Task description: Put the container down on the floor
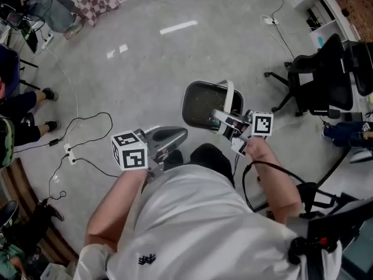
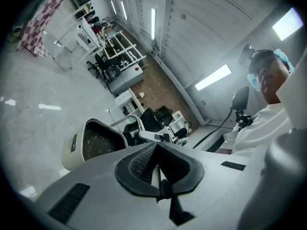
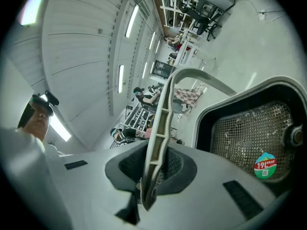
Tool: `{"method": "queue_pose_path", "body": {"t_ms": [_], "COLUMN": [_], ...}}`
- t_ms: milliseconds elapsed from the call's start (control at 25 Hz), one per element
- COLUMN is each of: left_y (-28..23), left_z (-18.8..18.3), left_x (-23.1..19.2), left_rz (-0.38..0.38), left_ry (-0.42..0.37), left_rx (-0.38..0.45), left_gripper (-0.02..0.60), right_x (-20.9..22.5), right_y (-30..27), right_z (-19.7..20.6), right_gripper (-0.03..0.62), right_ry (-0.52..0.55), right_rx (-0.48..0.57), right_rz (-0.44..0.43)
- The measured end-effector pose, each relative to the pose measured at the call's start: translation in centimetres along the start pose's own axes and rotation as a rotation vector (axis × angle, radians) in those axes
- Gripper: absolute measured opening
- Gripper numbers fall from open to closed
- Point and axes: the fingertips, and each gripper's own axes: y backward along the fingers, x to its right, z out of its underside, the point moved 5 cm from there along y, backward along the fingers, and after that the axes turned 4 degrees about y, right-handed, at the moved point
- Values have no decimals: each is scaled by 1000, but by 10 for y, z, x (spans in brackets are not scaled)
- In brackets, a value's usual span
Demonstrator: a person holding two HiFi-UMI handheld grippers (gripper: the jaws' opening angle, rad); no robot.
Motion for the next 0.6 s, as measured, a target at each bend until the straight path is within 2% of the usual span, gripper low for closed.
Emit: {"method": "queue_pose_path", "body": {"t_ms": [240,440,600], "left_y": [-3,-21,-51], "left_z": [-48,-109,-146], "left_x": [-40,-86,-124], "left_rz": [2,-25,-29], "left_ry": [-24,20,47], "left_rx": [-39,-74,-73], "left_gripper": [9,9,9], "right_x": [41,89,147], "right_y": [-48,-104,-122], "right_z": [-69,-136,-173], "right_gripper": [25,25,25], "right_ry": [25,-4,-41], "right_rx": [35,6,-21], "right_rz": [23,22,23]}}
